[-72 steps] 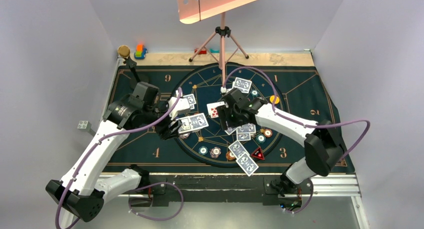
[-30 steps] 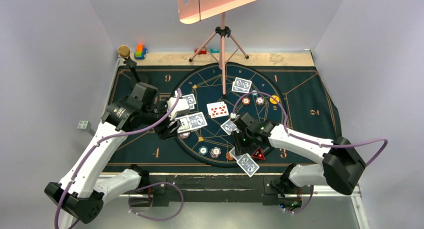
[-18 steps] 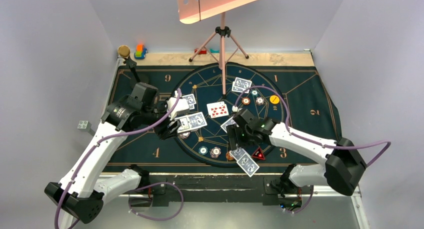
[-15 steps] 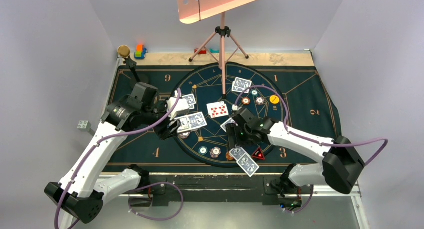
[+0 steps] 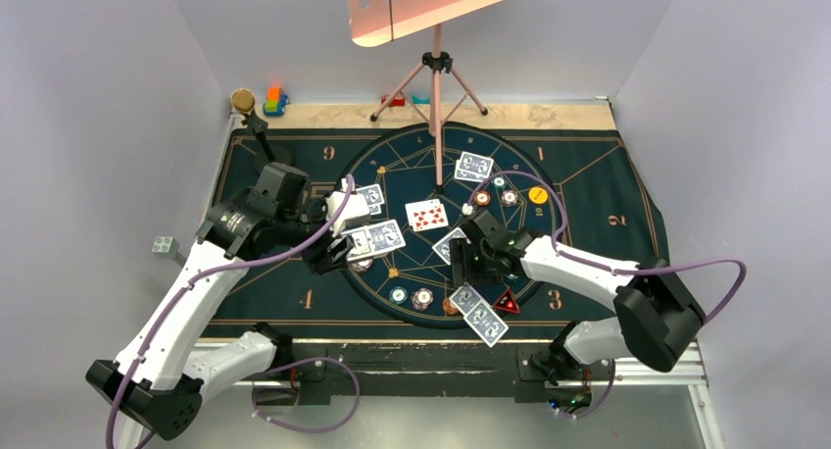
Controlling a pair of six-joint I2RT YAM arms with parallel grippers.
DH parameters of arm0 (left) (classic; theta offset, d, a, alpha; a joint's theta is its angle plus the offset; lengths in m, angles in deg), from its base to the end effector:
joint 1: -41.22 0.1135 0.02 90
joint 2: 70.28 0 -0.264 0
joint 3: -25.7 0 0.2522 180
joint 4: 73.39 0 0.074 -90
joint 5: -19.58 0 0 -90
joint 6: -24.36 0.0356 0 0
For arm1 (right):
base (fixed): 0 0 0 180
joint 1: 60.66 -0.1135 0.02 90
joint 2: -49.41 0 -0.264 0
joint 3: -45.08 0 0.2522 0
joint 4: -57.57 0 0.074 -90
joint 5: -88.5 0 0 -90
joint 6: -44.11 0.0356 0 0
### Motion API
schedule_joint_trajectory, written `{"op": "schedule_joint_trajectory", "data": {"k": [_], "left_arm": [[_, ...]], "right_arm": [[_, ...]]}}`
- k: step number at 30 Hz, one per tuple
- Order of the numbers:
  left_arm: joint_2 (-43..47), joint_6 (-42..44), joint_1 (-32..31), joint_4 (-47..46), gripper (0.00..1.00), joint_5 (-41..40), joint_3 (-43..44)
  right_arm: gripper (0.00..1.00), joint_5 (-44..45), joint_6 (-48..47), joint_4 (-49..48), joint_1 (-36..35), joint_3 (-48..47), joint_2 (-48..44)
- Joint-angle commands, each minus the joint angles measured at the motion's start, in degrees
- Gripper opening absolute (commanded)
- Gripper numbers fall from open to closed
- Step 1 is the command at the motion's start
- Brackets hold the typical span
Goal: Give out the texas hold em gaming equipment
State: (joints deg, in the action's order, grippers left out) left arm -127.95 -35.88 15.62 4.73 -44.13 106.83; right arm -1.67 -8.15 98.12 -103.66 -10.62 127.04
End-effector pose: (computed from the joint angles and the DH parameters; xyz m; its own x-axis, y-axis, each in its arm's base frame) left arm 0.1478 -0.0883 0.3506 -0.3317 0.6524 -0.6815 0.9020 0.4309 -0.0265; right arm 0.1813 0.1692 0.1800 -0.9310 -0.0312 -0.3638 -0.1431 0.9478 0.2849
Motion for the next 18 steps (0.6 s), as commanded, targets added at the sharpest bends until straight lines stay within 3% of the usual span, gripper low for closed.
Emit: {"op": "schedule_joint_trajectory", "data": {"k": [1,7,18], "left_arm": [[1.1,1.1,0.3,-0.9,0.0,0.2,1.1],[1.1,1.3,0.3,-0.8,0.0,-0.1,1.1],[0.8,1.6,0.3,-0.6,0.0,-0.4,1.8]], "right_arm": [[0.6,-3.6,-0.3,-2.8,0.1,1.8,-1.2],[0.49,-5.3,-0.2,-2.1,0.1,3.3,-3.4],[0.45,-7.1,0.5,0.0,0.1,4.9,-7.4]]}}
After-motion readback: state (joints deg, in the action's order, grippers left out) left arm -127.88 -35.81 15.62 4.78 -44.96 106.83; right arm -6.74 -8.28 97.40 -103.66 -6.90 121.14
